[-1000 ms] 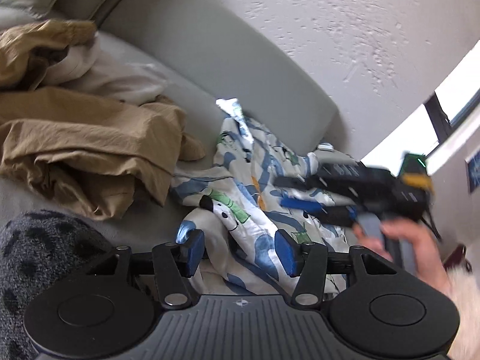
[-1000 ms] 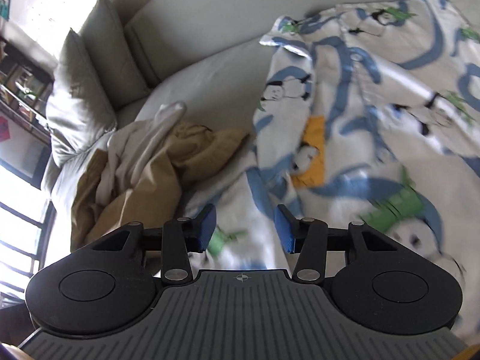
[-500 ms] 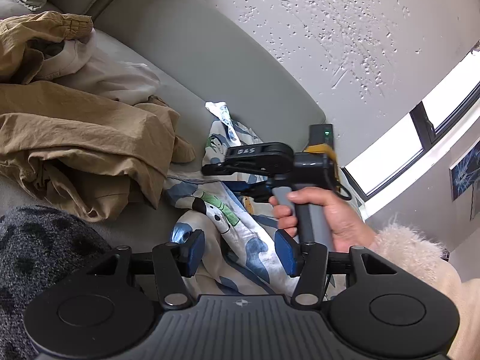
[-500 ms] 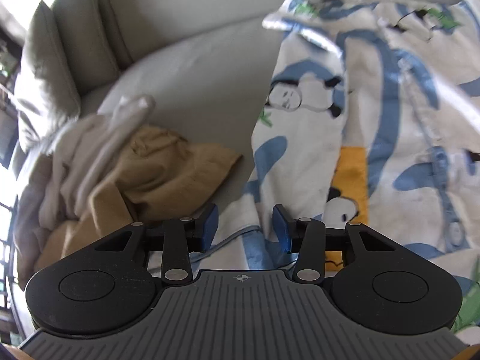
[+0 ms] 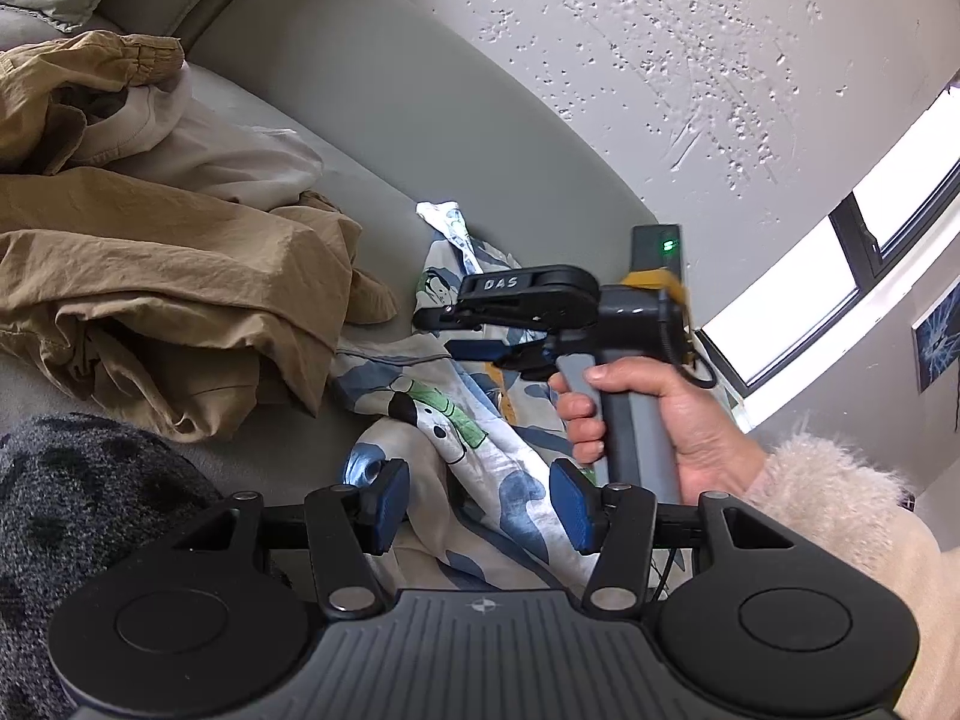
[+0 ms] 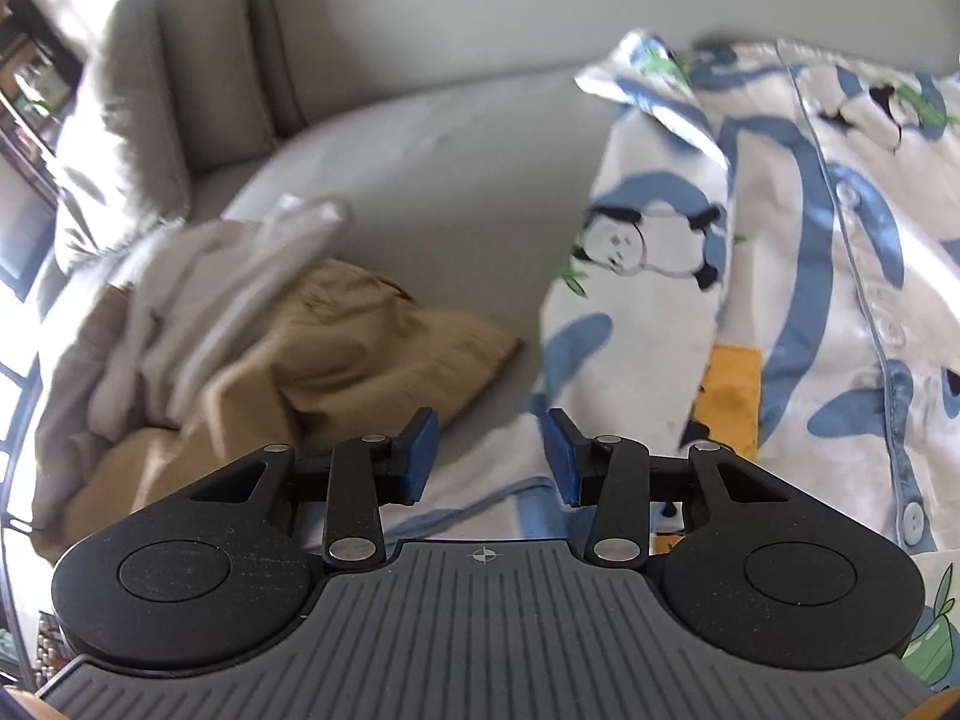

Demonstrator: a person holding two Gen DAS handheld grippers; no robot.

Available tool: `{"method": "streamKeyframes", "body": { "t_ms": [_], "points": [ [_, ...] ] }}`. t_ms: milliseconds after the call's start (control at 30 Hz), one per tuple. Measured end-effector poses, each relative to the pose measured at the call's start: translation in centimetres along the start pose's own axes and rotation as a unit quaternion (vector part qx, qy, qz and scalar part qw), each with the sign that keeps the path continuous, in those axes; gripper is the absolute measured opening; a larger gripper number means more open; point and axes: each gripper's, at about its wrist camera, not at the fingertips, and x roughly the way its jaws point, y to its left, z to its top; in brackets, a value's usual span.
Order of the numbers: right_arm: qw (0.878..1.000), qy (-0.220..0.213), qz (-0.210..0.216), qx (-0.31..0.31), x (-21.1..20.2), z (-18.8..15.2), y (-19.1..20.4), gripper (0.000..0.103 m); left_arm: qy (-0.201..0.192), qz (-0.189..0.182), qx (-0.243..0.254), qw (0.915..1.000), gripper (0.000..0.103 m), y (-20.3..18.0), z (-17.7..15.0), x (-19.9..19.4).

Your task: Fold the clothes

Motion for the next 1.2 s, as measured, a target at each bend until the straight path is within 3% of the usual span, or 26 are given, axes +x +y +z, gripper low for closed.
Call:
{"method": "streamKeyframes", "body": {
  "t_ms": [100,133,167,200,233,433,567,633,767,900,1067,1167,1200],
  "points": [
    [1.0,0.016,0.002,0.003,0.9,0.2,-0.2,0.045,0.001,-0.002,-0.003,1.0,0.05,0.1,0.1,0.1],
    [1.0,0.015,0.001,-0.004,1.0,0.0,0.0,0.037,0.001,-0.003,-0.003,1.0,0.05,0.1,0.1,0.1],
    [1.0,0.014,0.0,-0.012,1.0,-0.1,0.2,0.018,0.001,-0.003,-0.003,1.0,0.05,0.1,0.1,0.1],
    [1.0,0.009,-0.001,-0.017,0.7,-0.3,0.3,0.007,0.0,-0.004,-0.004,1.0,0.05,0.2,0.1,0.1],
    [1.0,-0.002,-0.003,-0.018,-0.2,-0.4,0.3,0.005,-0.001,-0.005,-0.005,1.0,0.05,0.2,0.1,0.1],
    [0.997,-0.069,-0.01,-0.025,-5.7,-1.2,-0.1,0.003,-0.004,-0.008,-0.006,0.9999,0.05,0.3,0.1,0.0],
    [0.988,-0.149,-0.018,0.027,-13.2,-2.4,-3.1,0.003,-0.004,-0.001,0.002,1.0,0.05,0.0,-0.1,-0.1],
    [0.976,-0.207,-0.045,0.058,-17.7,-3.5,-5.3,0.003,-0.005,0.002,0.005,1.0,0.05,-0.2,-0.2,-0.2],
    [0.935,-0.296,-0.123,0.151,-25.1,-7.0,-11.2,0.003,-0.005,0.012,0.011,0.9999,0.05,-0.6,-0.3,-0.2],
    [0.92,-0.275,-0.148,0.236,-26.9,-11.4,-16.8,0.003,-0.005,0.042,0.033,0.9986,0.05,-1.9,-0.4,-0.4],
    [0.907,-0.273,-0.169,0.272,-27.7,-15.6,-18.5,0.003,-0.023,0.089,0.035,0.9951,0.052,-3.3,-0.1,-1.2],
    [0.899,-0.271,-0.181,0.294,-28.2,-18.1,-19.6,0.003,-0.024,0.144,0.079,0.9862,0.055,-5.1,1.2,0.1],
    [0.898,-0.272,-0.183,0.295,-28.3,-18.7,-19.7,0.003,-0.012,0.169,0.096,0.9809,0.061,-5.7,1.8,1.2]
  ]
}}
